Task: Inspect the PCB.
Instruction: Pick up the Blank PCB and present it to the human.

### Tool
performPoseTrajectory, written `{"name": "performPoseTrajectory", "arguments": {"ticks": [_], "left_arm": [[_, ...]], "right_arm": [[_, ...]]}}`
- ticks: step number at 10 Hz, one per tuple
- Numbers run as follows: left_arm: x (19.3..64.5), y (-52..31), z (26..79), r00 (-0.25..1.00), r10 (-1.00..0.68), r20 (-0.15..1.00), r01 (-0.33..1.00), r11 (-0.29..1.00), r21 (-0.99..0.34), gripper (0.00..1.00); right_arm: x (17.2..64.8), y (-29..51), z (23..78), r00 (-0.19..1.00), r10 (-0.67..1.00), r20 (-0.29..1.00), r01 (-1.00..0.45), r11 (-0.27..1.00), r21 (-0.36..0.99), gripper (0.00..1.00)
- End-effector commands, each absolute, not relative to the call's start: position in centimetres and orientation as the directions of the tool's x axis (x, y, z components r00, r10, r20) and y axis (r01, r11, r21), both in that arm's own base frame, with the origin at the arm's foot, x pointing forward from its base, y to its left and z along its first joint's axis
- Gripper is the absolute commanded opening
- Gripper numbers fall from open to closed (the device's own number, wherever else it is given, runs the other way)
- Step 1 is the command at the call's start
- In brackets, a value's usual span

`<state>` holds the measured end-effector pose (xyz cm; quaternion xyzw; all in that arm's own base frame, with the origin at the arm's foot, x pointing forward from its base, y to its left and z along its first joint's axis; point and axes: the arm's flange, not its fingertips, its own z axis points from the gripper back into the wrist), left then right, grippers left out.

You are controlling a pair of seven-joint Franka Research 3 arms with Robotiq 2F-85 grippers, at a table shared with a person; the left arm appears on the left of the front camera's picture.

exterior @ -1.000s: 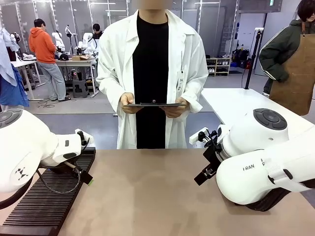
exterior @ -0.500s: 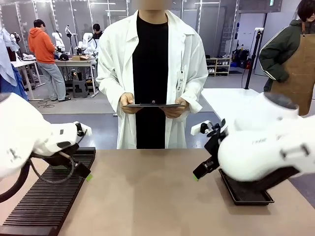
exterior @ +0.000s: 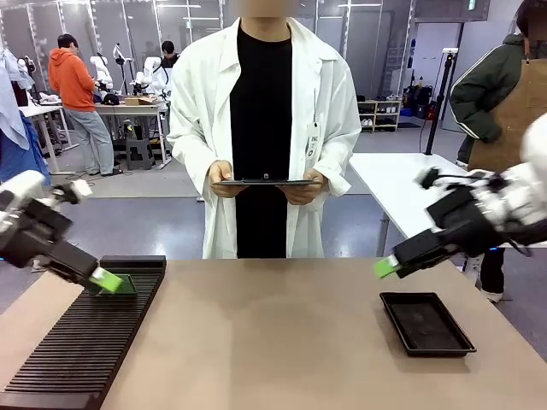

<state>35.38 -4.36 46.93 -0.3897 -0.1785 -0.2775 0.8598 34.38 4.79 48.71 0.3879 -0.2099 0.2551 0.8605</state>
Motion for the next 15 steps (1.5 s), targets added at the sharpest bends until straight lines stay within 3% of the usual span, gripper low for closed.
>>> {"name": "performPoseTrajectory", "arguments": {"ticks": [1, 2, 4, 8, 11, 12, 15], "left_arm": [[34.0, 2.3, 45.1, 0.871, -0.163, 0.464, 0.482, 0.469, -0.740, 1.00], [32.8, 5.7, 43.8, 0.892, -0.083, 0.445, 0.433, 0.443, -0.785, 1.00], [29.1, 12.4, 40.8, 0.876, 0.075, 0.476, 0.420, 0.367, -0.830, 1.00], [24.9, 18.5, 36.8, 0.847, 0.267, 0.460, 0.364, 0.340, -0.867, 1.00], [25.2, 19.0, 37.1, 0.832, 0.295, 0.470, 0.364, 0.350, -0.863, 1.00], [25.1, 21.4, 36.6, 0.854, 0.291, 0.432, 0.322, 0.356, -0.877, 1.00], [25.1, 21.4, 36.6, 0.854, 0.291, 0.432, 0.322, 0.356, -0.877, 1.00]], "right_arm": [[31.2, -1.7, 45.9, 0.842, 0.152, 0.518, -0.522, 0.474, 0.709, 1.00], [29.5, -4.9, 45.0, 0.818, 0.114, 0.564, -0.555, 0.413, 0.722, 1.00], [26.1, -10.9, 41.7, 0.843, -0.095, 0.529, -0.474, 0.333, 0.815, 1.00], [22.5, -14.8, 37.6, 0.850, -0.222, 0.478, -0.416, 0.275, 0.867, 1.00], [23.0, -14.3, 37.6, 0.853, -0.215, 0.475, -0.401, 0.312, 0.861, 1.00], [24.1, -19.5, 37.8, 0.864, -0.230, 0.448, -0.385, 0.270, 0.882, 1.00], [24.1, -19.5, 37.8, 0.864, -0.230, 0.448, -0.385, 0.270, 0.882, 1.00]]}}
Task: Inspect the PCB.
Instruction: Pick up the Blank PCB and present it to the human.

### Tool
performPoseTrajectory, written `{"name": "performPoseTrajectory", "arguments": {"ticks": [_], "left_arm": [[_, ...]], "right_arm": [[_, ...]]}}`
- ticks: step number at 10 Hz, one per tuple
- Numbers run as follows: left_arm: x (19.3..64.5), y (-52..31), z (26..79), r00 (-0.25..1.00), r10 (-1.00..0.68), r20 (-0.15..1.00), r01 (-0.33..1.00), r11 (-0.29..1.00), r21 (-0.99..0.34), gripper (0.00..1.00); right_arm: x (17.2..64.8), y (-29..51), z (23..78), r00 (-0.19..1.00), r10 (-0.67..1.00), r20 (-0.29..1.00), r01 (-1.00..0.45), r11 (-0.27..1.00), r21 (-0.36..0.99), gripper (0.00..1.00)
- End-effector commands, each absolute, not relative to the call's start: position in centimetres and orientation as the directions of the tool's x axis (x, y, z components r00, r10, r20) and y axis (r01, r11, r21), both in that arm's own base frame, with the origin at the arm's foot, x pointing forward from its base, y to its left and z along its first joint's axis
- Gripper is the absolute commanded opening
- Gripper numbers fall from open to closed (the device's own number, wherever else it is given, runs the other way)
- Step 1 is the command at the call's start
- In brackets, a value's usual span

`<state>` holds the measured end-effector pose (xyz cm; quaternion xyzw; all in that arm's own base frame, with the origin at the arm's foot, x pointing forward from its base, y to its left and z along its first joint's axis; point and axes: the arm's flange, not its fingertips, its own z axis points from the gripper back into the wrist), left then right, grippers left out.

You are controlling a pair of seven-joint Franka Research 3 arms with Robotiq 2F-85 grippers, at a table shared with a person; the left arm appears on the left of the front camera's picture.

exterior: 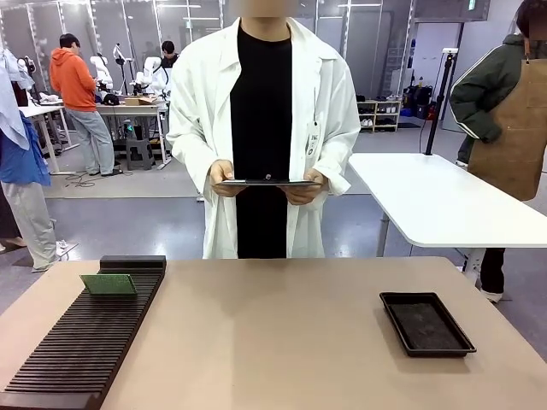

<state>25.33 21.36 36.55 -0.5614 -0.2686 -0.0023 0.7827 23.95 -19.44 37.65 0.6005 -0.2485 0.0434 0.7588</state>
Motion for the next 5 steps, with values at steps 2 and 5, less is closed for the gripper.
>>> {"name": "performPoseTrajectory", "arguments": {"ticks": [2, 5], "left_arm": [[25.3, 21.4, 36.5, 0.856, 0.298, 0.423, 0.305, 0.370, -0.878, 1.00], [27.9, 16.4, 44.5, 0.782, 0.007, 0.623, 0.420, 0.733, -0.535, 1.00]], "right_arm": [[24.1, -19.5, 37.8, 0.864, -0.230, 0.448, -0.385, 0.270, 0.882, 1.00], [24.1, -19.5, 37.8, 0.864, -0.230, 0.448, -0.385, 0.270, 0.882, 1.00]]}}
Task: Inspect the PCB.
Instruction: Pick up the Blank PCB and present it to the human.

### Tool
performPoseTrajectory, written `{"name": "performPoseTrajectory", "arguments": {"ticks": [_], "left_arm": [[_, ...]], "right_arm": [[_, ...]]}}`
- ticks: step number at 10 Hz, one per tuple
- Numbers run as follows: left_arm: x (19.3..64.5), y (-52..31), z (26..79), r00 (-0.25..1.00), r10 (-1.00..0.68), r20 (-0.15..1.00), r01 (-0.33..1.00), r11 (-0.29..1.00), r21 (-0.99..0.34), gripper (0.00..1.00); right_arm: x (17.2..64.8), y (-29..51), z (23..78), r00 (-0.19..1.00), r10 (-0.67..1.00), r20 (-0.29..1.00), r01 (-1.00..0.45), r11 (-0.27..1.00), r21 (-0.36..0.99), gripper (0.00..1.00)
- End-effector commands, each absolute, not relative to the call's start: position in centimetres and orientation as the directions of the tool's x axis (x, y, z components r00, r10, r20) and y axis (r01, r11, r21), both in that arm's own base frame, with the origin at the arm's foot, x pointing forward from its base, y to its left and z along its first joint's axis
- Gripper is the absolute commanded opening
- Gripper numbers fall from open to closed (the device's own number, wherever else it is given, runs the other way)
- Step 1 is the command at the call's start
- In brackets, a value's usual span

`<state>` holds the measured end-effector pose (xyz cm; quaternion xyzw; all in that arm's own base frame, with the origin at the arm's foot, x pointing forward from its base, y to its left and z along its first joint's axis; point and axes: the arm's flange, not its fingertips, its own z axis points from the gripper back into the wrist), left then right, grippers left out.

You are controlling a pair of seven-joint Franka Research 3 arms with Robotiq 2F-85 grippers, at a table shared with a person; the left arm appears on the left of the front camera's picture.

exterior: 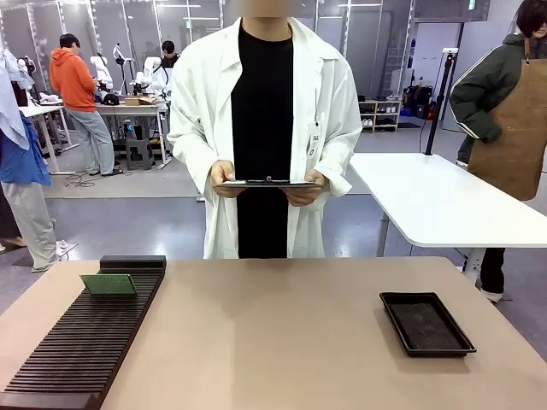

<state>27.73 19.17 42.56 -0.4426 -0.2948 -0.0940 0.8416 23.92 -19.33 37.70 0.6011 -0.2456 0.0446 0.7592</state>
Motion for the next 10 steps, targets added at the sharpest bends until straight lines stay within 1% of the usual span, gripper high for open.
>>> {"name": "performPoseTrajectory", "arguments": {"ticks": [1, 2, 3, 4, 5, 6, 7, 8, 9, 10], "left_arm": [[29.2, 14.7, 46.2, 0.755, -0.131, 0.643, 0.452, 0.814, -0.364, 1.00], [30.4, 12.7, 47.8, 0.714, -0.271, 0.645, 0.513, 0.830, -0.220, 1.00], [32.1, 10.4, 49.2, 0.668, -0.413, 0.619, 0.568, 0.821, -0.065, 1.00], [33.9, 8.6, 50.0, 0.601, -0.560, 0.570, 0.641, 0.764, 0.076, 1.00], [35.6, 6.5, 50.7, 0.548, -0.659, 0.514, 0.686, 0.707, 0.175, 1.00], [37.3, 4.6, 51.0, 0.498, -0.727, 0.473, 0.724, 0.649, 0.234, 1.00], [39.0, 2.7, 50.8, 0.456, -0.792, 0.407, 0.759, 0.584, 0.286, 1.00], [40.4, 1.7, 50.3, 0.437, -0.828, 0.351, 0.766, 0.548, 0.337, 1.00], [41.3, 1.0, 49.8, 0.417, -0.852, 0.317, 0.784, 0.514, 0.349, 1.00], [41.8, 0.6, 49.5, 0.417, -0.854, 0.312, 0.787, 0.510, 0.346, 1.00]], "right_arm": [[24.1, -19.5, 37.8, 0.864, -0.230, 0.448, -0.385, 0.270, 0.882, 1.00], [24.1, -19.5, 37.8, 0.864, -0.230, 0.448, -0.385, 0.270, 0.882, 1.00], [24.1, -19.5, 37.8, 0.864, -0.230, 0.448, -0.385, 0.270, 0.882, 1.00], [24.1, -19.5, 37.8, 0.864, -0.230, 0.448, -0.385, 0.270, 0.882, 1.00], [24.1, -19.5, 37.8, 0.864, -0.230, 0.448, -0.385, 0.270, 0.882, 1.00], [24.1, -19.5, 37.8, 0.864, -0.230, 0.448, -0.385, 0.270, 0.882, 1.00], [24.1, -19.5, 37.8, 0.864, -0.230, 0.448, -0.385, 0.270, 0.882, 1.00], [24.1, -19.5, 37.8, 0.864, -0.230, 0.448, -0.385, 0.270, 0.882, 1.00], [24.1, -19.5, 37.8, 0.864, -0.230, 0.448, -0.385, 0.270, 0.882, 1.00], [24.1, -19.5, 37.8, 0.864, -0.230, 0.448, -0.385, 0.270, 0.882, 1.00]]}}
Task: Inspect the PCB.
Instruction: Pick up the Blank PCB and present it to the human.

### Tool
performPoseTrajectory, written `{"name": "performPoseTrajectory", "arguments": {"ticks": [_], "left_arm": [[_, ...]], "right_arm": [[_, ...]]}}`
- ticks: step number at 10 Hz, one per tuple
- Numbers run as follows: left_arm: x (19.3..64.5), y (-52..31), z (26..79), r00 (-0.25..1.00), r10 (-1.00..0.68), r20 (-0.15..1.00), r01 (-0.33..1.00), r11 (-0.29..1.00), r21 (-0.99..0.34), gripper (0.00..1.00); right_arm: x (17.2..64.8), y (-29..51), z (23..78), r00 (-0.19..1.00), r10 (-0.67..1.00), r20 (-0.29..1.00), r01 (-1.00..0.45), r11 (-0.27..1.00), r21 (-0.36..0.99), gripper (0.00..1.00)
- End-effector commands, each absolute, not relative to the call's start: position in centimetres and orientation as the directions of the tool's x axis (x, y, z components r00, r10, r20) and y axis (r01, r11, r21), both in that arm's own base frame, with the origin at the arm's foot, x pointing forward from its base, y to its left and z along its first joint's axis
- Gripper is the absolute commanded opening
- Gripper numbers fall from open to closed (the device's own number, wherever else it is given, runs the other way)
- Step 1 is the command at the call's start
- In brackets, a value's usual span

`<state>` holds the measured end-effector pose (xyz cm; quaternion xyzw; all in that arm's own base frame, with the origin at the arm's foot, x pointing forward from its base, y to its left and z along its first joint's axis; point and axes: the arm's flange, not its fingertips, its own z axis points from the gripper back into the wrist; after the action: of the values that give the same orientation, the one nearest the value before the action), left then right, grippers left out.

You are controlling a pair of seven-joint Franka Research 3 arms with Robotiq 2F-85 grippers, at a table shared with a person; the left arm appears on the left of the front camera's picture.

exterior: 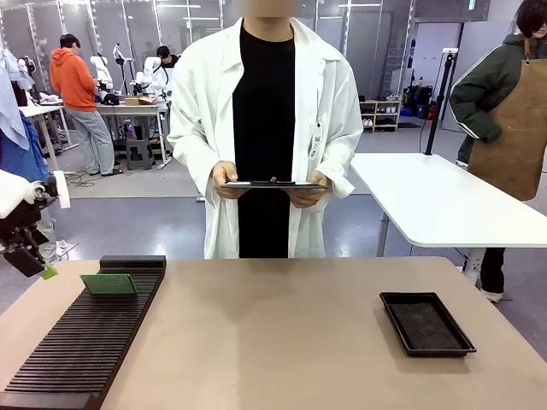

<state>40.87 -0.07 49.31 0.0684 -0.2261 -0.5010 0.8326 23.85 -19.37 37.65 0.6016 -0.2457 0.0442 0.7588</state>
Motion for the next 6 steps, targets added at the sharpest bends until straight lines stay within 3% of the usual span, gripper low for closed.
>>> {"name": "performPoseTrajectory", "arguments": {"ticks": [1, 2, 6], "left_arm": [[41.85, 0.45, 49.50, 0.415, -0.851, 0.323, 0.786, 0.514, 0.345, 1.00], [41.35, 0.52, 49.64, 0.405, -0.867, 0.289, 0.826, 0.483, 0.291, 1.00], [41.59, 0.44, 48.77, 0.393, -0.868, 0.304, 0.814, 0.482, 0.324, 1.00]], "right_arm": [[24.05, -19.52, 37.77, 0.864, -0.230, 0.448, -0.385, 0.270, 0.882, 1.00], [24.05, -19.52, 37.77, 0.864, -0.230, 0.448, -0.385, 0.270, 0.882, 1.00], [24.05, -19.52, 37.77, 0.864, -0.230, 0.448, -0.385, 0.270, 0.882, 1.00]]}}
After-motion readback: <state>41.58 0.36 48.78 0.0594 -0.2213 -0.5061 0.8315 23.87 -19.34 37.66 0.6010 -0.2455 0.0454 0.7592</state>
